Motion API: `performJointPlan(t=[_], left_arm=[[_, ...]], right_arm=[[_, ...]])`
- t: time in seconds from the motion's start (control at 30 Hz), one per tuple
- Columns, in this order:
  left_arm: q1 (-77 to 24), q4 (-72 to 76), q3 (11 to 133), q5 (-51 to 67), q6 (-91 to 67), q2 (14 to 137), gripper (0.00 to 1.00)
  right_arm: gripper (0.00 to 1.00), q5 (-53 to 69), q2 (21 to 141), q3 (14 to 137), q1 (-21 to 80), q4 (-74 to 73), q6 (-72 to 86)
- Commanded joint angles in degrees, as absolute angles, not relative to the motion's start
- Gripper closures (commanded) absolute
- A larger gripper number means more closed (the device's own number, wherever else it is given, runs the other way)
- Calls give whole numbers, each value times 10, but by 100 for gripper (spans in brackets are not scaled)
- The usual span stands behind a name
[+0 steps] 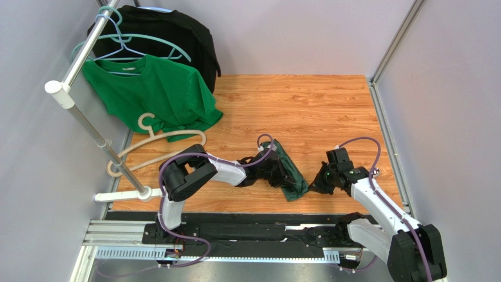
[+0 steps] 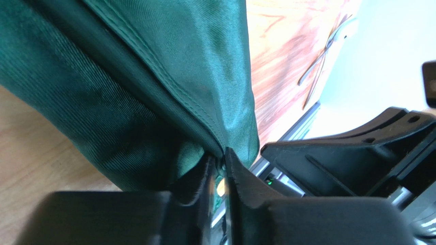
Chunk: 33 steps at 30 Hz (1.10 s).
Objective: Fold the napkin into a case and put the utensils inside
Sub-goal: Smooth out the smaller rectangle-folded napkin at the center of the board.
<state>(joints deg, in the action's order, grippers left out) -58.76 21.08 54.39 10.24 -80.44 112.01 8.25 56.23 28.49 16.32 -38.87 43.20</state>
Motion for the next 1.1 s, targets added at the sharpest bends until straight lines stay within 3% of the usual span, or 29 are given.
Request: performJointPlan(t=[0.0, 0.17, 0.63, 1.07], left_arm=[[-586, 237, 555, 114, -802, 1119, 90], [-586, 227, 542, 112, -787, 1095, 100], [-584, 237, 532, 121, -780, 1081, 100], [-584, 254, 528, 128, -806, 1091, 100]], right_arm=[[100, 152, 523, 239, 163, -331, 489], [100, 175, 458, 185, 165, -312, 524], [100, 229, 367, 148, 209, -251, 528], [100, 165, 433, 127, 289, -166, 541]])
